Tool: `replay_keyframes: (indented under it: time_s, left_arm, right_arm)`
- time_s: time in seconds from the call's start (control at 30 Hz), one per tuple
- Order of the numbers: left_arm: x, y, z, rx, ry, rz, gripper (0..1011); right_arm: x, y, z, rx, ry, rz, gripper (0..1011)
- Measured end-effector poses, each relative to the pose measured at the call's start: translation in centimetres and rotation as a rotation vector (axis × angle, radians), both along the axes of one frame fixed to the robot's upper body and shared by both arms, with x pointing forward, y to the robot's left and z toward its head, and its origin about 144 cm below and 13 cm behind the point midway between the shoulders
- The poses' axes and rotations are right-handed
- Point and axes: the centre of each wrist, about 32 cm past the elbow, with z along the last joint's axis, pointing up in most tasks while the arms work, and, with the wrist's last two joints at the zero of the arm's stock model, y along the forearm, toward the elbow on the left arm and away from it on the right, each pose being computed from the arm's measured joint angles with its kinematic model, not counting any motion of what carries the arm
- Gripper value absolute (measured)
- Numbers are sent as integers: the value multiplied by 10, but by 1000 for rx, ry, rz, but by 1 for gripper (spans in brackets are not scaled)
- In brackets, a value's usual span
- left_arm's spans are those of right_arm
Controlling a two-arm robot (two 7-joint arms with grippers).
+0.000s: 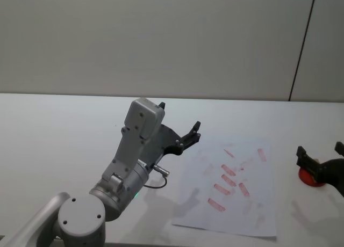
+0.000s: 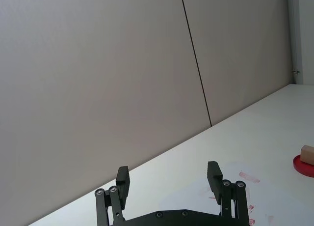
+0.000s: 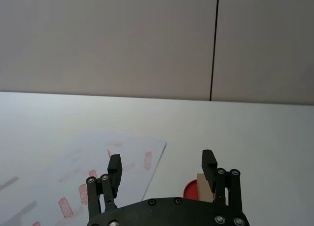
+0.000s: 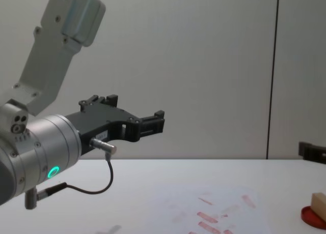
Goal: Use the one hand to pick up the stamp and affix it onto the A4 paper.
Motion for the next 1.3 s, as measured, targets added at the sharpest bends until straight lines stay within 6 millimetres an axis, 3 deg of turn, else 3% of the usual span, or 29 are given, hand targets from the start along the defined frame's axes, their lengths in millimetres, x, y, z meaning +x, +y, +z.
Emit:
replay_keyframes:
  time_s: [0.67,1.3]
  left_arm:
    - [0,0,0,0,0,0,1002]
    - [0,0,0,0,0,0,1002]
  right_arm:
    - [22,-13,13,10,153,-51,1001]
    - [41,-16,1,47,270,-107,1001]
